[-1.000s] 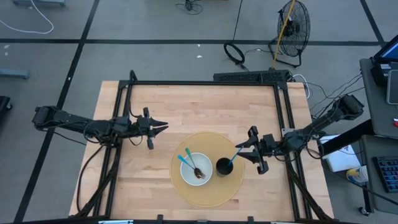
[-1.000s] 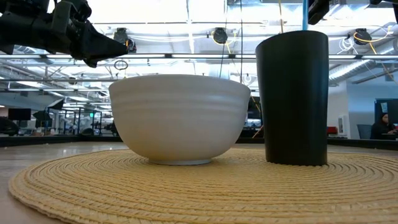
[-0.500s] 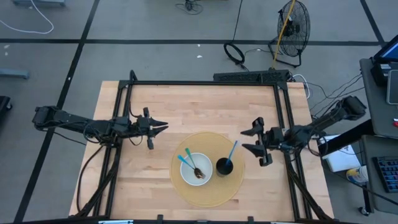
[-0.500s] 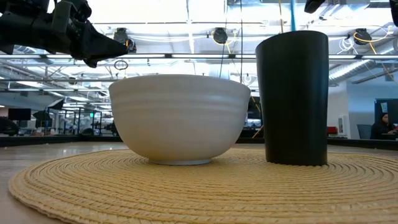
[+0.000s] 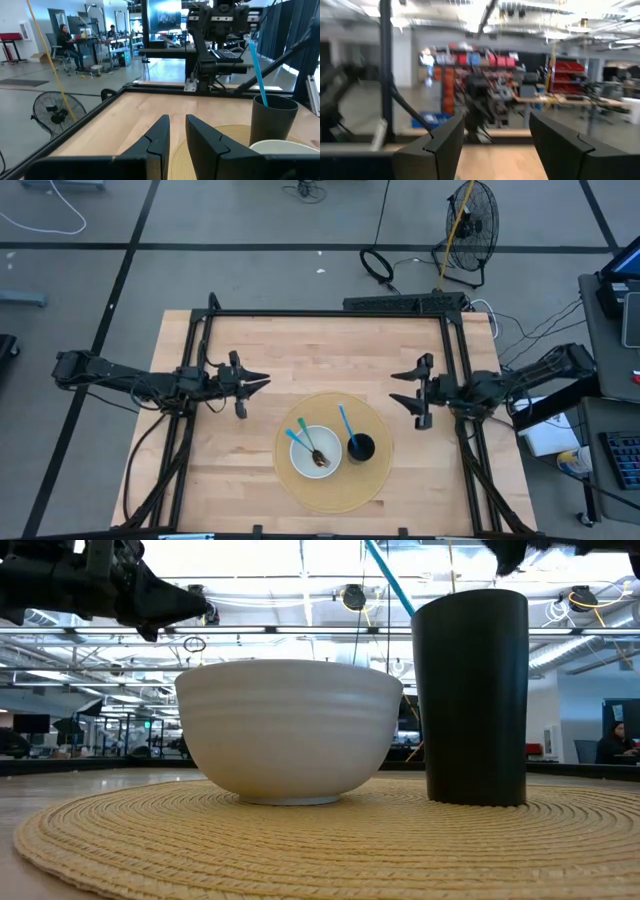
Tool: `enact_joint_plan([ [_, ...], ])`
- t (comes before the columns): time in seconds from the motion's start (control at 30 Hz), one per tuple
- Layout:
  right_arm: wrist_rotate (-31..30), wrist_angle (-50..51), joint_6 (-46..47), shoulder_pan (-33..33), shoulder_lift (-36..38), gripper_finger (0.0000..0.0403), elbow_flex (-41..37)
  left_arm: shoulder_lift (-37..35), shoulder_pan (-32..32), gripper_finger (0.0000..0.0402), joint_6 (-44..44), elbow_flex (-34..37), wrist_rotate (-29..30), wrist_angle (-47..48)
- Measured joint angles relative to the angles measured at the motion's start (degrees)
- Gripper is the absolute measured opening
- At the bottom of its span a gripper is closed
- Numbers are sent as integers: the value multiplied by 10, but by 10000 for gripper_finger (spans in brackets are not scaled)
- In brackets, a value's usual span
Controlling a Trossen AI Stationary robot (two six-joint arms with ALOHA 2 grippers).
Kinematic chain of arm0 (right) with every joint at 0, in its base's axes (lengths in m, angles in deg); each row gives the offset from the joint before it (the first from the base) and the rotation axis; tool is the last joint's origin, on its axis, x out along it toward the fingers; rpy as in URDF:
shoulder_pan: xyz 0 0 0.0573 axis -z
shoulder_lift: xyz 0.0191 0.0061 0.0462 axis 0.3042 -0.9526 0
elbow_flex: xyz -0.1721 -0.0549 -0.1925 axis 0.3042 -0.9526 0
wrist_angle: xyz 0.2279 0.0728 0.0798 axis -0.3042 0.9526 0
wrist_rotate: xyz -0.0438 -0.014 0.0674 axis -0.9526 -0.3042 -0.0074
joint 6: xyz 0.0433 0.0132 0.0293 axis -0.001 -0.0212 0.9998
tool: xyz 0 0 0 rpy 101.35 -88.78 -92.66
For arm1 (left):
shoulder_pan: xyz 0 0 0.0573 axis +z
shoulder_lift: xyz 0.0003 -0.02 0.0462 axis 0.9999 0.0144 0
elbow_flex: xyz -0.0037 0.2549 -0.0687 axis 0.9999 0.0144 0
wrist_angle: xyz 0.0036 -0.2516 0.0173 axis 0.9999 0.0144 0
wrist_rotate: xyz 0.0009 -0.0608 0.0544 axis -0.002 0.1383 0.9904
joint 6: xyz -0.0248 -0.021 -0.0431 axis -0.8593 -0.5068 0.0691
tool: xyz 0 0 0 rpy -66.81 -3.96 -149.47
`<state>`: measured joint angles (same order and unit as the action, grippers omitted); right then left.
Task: Pick & Place Utensil
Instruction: Return to Home Position
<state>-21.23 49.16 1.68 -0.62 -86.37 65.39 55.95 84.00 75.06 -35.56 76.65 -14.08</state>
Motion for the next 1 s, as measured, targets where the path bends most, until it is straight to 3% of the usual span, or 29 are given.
enact_joint_plan([
  [0.2, 14, 116, -9, 52, 38, 217, 0, 0, 0, 67, -10, 0, 0, -1],
  [0.33, 110, 179, 15, 93, 51, 217, 0, 0, 0, 67, -14, 0, -7, -29],
  [0.43, 165, 201, 22, 123, 49, 216, 0, 0, 10, 67, 8, 0, -48, -50],
  [0.63, 164, 209, 10, 149, 48, 213, 0, 0, 44, 67, 25, 0, -115, -60],
  [1.0, 148, 252, 12, 157, 57, 219, 0, 0, 48, 67, 39, 0, -106, -38],
])
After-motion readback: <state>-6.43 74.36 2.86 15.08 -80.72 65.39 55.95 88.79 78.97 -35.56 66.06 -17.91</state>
